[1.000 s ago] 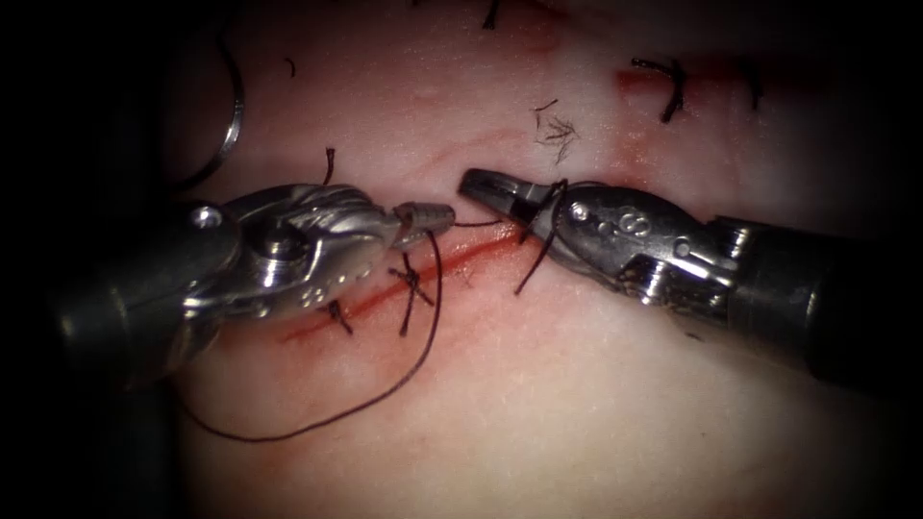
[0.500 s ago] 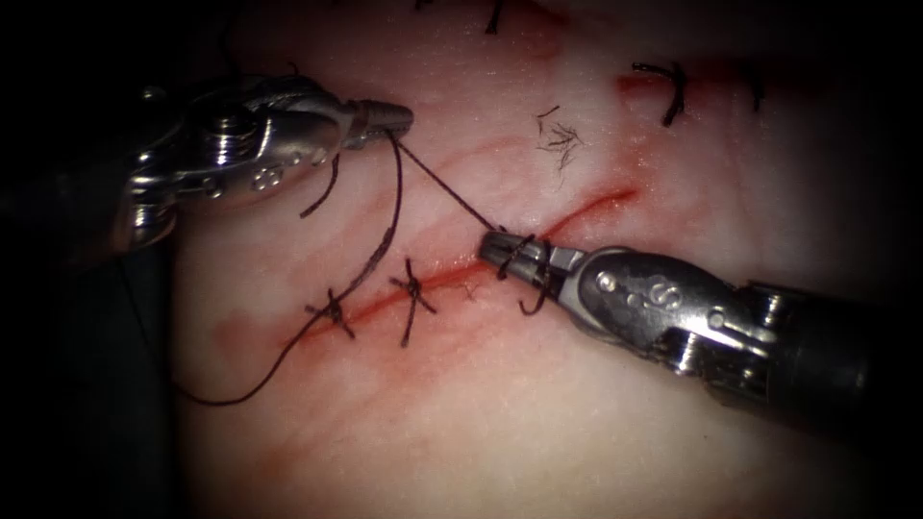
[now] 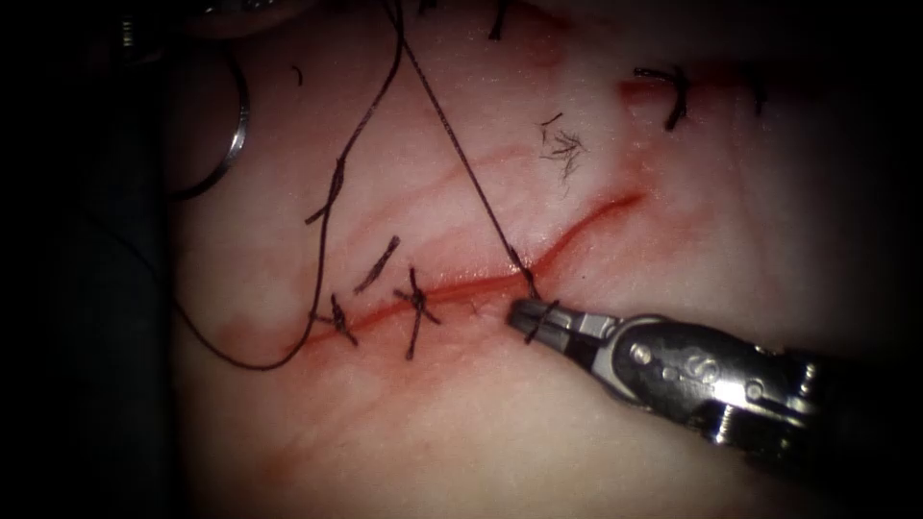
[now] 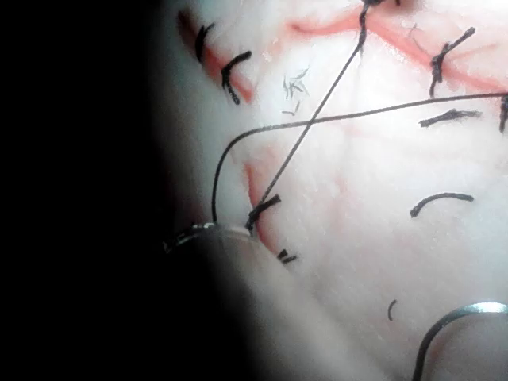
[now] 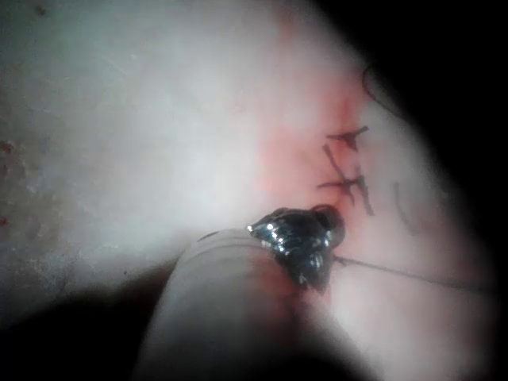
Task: Wound Closure
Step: Tension the knot by pulling the left arm up and the right arm down.
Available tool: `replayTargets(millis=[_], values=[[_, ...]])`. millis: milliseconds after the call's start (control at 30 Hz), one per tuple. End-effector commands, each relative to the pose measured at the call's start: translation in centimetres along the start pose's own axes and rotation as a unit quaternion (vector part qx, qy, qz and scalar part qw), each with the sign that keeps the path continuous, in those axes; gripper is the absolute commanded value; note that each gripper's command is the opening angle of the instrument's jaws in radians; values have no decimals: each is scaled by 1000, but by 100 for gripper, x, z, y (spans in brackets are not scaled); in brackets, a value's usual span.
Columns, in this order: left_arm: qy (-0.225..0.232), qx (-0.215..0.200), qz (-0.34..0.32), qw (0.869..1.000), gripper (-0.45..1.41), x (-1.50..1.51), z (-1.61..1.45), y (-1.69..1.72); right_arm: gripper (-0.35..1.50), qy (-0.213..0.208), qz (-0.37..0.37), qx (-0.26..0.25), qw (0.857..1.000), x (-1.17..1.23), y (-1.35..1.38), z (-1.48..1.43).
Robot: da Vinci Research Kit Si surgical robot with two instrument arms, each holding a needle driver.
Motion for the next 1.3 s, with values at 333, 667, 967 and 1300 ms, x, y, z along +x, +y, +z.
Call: replayTargets(millis=[333, 667, 967, 1300], values=[[-3, 27, -15, 1000, -35, -25, 13, -46, -35, 2, -1, 9, 1000, 4, -8, 4], [-18, 47, -28, 998, -35, -37, 16, -64, -35, 10, -7, 25, 1000, 11, -16, 12], [-32, 74, -36, 996, -35, -49, 20, -80, -35, 14, -18, 30, 999, 10, -19, 16], [-41, 107, -48, 992, -35, -69, 30, -110, -35, 9, -27, 33, 999, -14, -14, 20]])
